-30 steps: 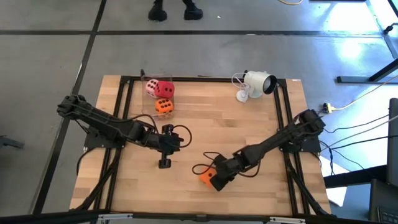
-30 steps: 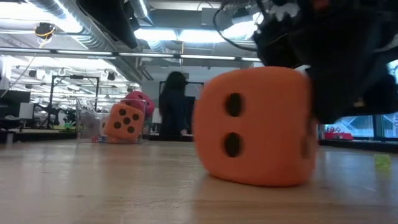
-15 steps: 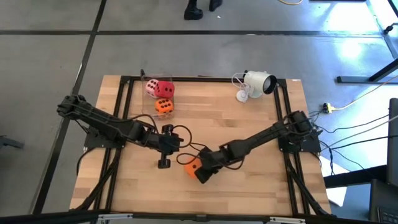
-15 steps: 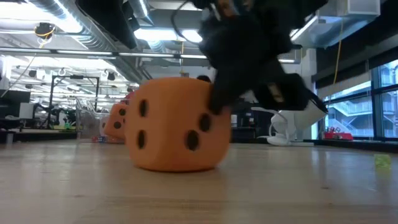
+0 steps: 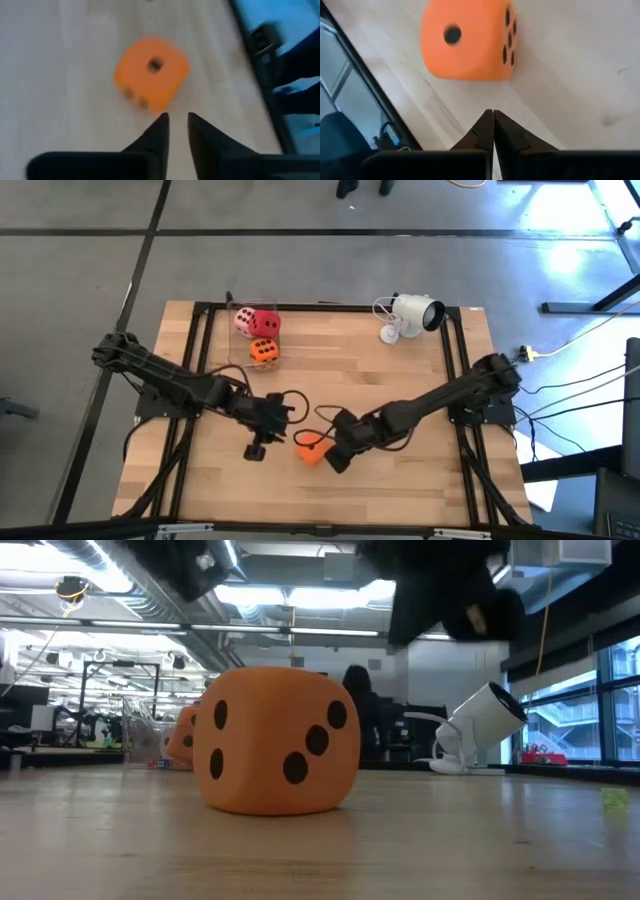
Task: Pick & Place Dice
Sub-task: Put the large orange dice into the transparent bin
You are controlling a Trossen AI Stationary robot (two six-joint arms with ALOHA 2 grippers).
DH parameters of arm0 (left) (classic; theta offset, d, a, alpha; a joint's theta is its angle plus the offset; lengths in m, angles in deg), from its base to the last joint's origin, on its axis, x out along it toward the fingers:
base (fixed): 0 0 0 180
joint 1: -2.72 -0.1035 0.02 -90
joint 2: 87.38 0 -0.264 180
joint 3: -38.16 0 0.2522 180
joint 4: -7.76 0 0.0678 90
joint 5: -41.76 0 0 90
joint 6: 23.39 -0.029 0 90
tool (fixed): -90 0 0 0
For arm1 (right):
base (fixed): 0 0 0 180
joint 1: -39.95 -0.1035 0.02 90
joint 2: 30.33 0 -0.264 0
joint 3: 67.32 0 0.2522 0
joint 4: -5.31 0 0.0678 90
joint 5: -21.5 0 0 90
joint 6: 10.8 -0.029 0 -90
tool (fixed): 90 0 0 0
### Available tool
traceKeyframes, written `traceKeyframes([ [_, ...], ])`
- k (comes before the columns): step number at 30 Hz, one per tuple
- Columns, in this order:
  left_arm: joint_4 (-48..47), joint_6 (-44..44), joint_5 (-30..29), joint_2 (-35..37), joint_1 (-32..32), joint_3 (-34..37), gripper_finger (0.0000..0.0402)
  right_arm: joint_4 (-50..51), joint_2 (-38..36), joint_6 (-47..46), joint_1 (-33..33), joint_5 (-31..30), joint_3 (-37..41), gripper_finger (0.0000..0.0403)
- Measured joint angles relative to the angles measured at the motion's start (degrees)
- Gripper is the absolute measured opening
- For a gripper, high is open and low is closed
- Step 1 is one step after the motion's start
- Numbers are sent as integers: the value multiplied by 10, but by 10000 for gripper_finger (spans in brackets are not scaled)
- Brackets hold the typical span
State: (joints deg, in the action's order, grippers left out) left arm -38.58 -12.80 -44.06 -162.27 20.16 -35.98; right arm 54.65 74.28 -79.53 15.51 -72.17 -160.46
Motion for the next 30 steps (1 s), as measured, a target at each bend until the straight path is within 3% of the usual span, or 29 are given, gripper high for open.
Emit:
traceKeyframes([
  [3,57,-26,-4,0,17,0,98,14,-38,5,-5,-37,-2,36],
  [11,127,-142,-88,-34,59,0,200,0,-130,55,-7,-137,-2,133],
  [16,135,-179,-90,-84,87,0,247,-32,-172,64,-7,-145,-2,198],
  [23,173,-213,-118,-145,117,0,280,-64,-206,48,-8,-162,-2,264],
  [30,183,-216,-186,-153,117,0,289,-63,-210,36,-8,-168,-2,279],
])
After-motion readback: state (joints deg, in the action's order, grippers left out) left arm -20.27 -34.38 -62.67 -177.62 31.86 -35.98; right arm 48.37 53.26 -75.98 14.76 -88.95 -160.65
